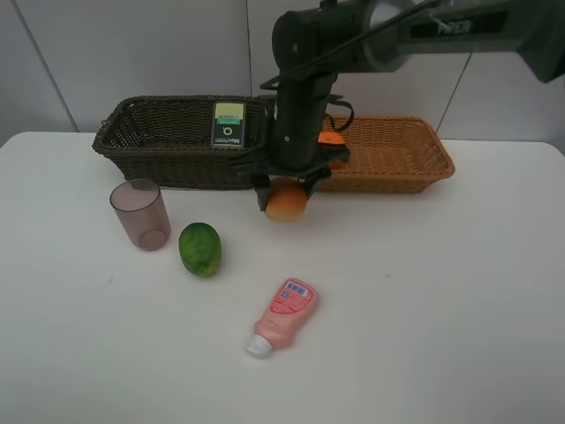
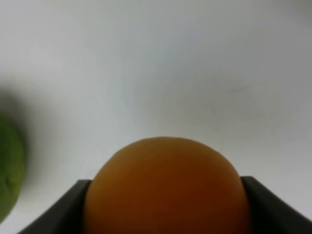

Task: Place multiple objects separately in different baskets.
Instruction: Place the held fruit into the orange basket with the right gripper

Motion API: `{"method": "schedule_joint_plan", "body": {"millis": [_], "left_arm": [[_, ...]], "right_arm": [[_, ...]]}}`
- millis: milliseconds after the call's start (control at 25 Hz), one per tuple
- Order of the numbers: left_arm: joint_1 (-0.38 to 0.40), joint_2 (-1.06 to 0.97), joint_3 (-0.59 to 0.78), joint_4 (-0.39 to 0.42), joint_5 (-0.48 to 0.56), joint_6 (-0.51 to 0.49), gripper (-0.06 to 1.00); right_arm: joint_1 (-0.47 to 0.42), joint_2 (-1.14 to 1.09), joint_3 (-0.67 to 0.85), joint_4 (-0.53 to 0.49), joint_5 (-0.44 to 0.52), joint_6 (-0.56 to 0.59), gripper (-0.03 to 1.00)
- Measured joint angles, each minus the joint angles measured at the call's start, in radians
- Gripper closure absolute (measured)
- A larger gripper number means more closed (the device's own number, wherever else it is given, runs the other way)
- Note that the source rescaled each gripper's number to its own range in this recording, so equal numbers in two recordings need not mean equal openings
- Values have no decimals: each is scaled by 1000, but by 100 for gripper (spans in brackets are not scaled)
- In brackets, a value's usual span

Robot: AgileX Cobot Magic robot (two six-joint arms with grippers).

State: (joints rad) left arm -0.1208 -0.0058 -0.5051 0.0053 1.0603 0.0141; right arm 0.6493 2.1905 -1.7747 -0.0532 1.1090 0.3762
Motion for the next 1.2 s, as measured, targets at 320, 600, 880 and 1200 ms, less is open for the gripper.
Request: {"method": "schedule_joint_plan", "body": {"millis": [320, 600, 880, 1200], "left_arm": [[0, 0, 0, 0, 0, 0, -6], [0, 0, 0, 0, 0, 0, -6], [0, 0, 0, 0, 0, 0, -6], [0, 0, 0, 0, 0, 0, -6]], "right_arm": [[-201, -83, 0, -41, 5, -29, 97], [-336, -86, 0, -100, -126, -29, 97], [-405, -24, -1, -110, -246, -28, 97], [-409, 57, -1, -111, -325, -26, 97]]}}
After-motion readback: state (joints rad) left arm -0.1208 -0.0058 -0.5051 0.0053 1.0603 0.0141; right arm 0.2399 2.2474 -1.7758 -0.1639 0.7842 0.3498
